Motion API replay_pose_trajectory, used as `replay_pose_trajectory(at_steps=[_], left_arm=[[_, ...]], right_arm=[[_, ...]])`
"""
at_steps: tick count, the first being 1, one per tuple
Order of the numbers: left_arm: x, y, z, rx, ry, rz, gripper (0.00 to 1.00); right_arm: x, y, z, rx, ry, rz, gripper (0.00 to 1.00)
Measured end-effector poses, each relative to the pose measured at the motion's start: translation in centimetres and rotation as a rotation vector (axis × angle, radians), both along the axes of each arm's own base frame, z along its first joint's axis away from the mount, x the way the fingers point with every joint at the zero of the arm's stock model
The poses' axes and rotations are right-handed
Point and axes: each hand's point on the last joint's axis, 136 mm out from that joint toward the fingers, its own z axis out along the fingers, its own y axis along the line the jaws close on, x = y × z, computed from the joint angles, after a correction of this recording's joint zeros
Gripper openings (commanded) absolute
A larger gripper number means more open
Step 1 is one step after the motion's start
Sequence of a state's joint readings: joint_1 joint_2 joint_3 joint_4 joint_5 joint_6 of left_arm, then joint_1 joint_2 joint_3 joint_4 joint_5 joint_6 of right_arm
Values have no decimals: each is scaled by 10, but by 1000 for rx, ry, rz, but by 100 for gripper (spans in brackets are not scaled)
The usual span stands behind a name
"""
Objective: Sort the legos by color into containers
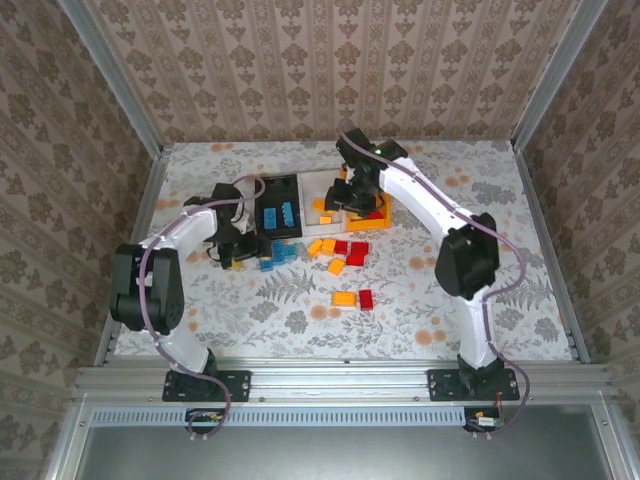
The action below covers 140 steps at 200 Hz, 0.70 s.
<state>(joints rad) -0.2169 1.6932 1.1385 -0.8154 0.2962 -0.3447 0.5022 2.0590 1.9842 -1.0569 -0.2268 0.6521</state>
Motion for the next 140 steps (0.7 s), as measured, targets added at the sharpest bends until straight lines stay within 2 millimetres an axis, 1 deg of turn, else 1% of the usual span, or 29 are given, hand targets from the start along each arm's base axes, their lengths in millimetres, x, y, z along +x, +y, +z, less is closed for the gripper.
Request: replay_pose_trajectory(at_steps=[24, 54, 85, 113, 140], left_arm=[[8, -2, -6, -4, 2, 2, 74], [14, -4, -12, -9, 10, 1, 74], [15, -4, -23, -4, 35, 0, 74], [15, -4, -26, 0, 40, 1, 74], [13, 1, -30, 27, 44, -4, 73]], right_arm=[[-17, -11, 0, -7, 1, -13, 52], [-30, -19, -12, -21, 28, -29, 52], [-36, -23, -19, -33, 48, -37, 52], [-36, -24, -16, -29, 37, -41, 52], [-34, -23, -13, -20, 25, -45, 52]])
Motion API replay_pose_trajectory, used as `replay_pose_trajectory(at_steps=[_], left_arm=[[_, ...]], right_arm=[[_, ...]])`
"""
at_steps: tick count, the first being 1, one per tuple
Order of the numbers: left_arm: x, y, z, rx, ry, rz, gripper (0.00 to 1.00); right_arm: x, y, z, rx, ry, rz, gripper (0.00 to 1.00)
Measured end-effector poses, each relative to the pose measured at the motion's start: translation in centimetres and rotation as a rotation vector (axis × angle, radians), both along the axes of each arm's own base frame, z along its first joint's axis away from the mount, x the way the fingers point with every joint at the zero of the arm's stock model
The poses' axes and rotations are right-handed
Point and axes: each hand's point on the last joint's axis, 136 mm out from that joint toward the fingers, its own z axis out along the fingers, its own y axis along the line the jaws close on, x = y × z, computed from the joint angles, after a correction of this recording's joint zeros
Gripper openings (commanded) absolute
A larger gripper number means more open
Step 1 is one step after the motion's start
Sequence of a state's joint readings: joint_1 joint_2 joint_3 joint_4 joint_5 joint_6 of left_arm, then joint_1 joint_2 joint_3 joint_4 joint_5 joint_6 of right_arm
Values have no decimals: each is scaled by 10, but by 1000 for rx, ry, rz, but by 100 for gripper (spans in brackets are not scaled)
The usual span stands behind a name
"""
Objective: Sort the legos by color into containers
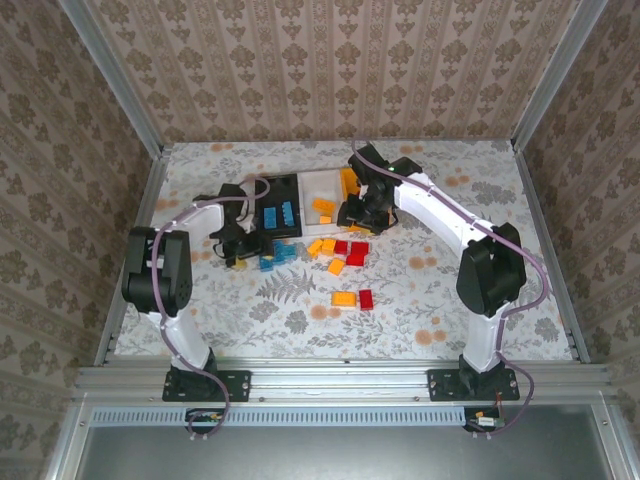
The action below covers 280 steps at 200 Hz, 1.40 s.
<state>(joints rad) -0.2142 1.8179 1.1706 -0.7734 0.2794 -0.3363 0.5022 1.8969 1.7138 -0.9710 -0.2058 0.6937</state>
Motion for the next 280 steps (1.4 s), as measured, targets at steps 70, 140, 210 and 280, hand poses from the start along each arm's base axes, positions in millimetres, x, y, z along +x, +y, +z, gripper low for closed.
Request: replay_pose_trajectory(at_steps=[70, 140, 210, 280], left_arm=[[-10, 12, -1, 36, -2, -30, 42], [-9, 15, 4, 35, -14, -23, 22], [-4, 10, 39, -23, -73, -14, 20], [36, -4, 106, -104, -223, 1, 20]], right_arm=[[1, 1, 0, 5, 1, -12, 52], [2, 1, 3, 9, -5, -12, 52], [3, 2, 4, 10, -9, -9, 52], [3, 2, 3, 7, -11, 0, 52]])
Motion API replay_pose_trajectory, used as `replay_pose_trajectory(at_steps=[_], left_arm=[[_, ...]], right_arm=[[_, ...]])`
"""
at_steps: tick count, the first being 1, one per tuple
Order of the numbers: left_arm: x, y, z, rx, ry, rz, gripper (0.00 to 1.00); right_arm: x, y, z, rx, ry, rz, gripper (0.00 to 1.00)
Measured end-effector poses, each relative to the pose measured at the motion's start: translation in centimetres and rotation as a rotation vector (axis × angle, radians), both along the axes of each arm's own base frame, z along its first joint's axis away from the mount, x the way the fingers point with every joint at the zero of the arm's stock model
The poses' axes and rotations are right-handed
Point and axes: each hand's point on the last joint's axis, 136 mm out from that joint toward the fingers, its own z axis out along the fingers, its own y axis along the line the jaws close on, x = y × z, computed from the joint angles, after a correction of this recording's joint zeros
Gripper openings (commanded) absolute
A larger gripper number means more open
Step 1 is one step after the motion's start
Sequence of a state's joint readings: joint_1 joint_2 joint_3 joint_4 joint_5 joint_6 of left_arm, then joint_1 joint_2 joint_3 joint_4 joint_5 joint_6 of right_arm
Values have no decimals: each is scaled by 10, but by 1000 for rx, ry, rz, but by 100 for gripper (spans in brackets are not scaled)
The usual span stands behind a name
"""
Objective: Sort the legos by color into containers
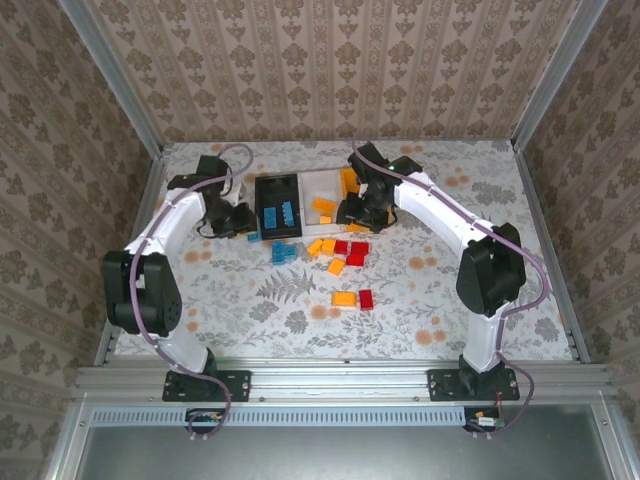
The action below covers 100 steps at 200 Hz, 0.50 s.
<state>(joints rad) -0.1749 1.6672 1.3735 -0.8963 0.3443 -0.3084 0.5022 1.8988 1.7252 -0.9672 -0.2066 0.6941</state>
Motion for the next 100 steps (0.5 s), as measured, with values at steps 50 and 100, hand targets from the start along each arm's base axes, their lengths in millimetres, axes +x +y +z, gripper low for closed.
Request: replay_pose_trajectory(at_steps=[50, 100], left_arm=[[53, -16, 1, -25, -23, 7, 21], [90, -34, -24, -3, 3, -19, 25]], right_arm=[[-22, -12, -16, -35, 50, 20, 53], [-81, -37, -35, -104, 149, 89, 58]])
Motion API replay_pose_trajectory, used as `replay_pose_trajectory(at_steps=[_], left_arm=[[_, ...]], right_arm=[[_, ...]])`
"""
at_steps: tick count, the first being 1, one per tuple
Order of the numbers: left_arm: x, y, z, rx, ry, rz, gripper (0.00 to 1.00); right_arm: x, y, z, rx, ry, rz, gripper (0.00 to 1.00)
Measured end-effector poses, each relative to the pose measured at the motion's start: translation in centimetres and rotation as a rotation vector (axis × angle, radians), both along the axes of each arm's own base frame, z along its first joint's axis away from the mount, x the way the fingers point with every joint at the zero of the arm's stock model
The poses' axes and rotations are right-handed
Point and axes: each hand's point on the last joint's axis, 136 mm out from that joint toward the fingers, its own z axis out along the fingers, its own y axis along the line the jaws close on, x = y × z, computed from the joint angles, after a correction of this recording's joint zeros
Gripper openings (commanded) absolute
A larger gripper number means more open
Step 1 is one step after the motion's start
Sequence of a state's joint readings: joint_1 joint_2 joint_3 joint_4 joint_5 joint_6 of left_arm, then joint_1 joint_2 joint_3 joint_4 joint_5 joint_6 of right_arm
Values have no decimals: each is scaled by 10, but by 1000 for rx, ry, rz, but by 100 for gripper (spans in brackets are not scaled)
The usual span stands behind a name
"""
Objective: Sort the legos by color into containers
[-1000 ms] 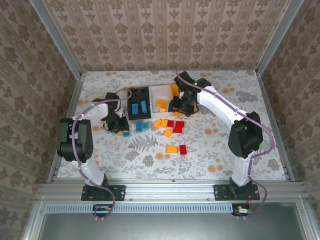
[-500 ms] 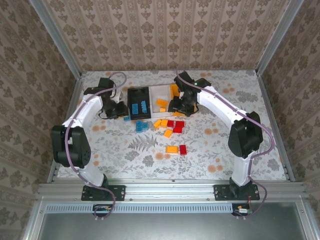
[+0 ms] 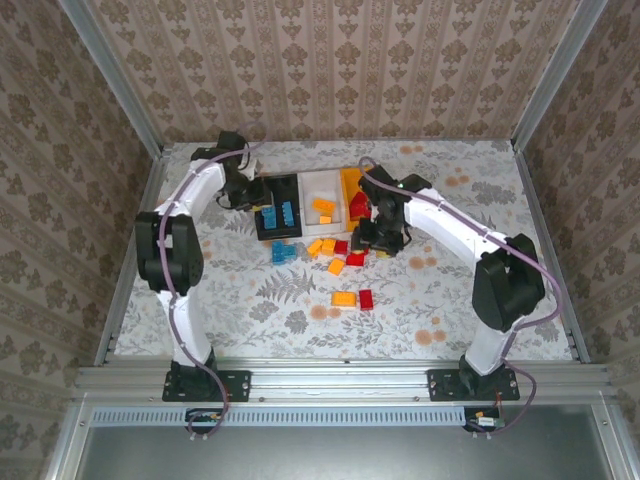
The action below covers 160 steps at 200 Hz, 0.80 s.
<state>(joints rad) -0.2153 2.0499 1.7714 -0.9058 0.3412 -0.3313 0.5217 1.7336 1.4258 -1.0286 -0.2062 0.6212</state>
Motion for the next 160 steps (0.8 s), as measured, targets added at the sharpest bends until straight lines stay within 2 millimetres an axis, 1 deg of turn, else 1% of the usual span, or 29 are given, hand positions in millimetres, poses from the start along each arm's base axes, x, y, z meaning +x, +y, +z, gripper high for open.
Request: replay_pose_trajectory(at_steps=[21, 37, 44, 64, 89, 118, 142, 160], left_arm=[[7, -2, -5, 11, 11, -9, 32], [11, -2, -5, 16, 12, -14, 37], [13, -2, -5, 18, 10, -15, 39], [16, -3, -3, 20, 5, -17, 46], [16, -3, 0, 19, 6, -17, 51], [11, -3, 0, 21, 15, -20, 53], [-2, 0, 1, 25, 31, -20, 55], [-17, 3, 11, 24, 27, -20, 55]], right_arm=[[-35, -6, -17, -37, 68, 50, 59], [-57, -7, -30, -68, 115, 90, 59], [-65, -6, -34, -79, 131, 108, 59], [-79, -1, -40, -94, 148, 151, 59], [-82, 6, -45, -98, 149, 177, 59], [-80, 8, -61, -121, 180, 183, 59], [-78, 8, -75, -150, 203, 184, 58], [-75, 7, -83, -168, 211, 186, 56]])
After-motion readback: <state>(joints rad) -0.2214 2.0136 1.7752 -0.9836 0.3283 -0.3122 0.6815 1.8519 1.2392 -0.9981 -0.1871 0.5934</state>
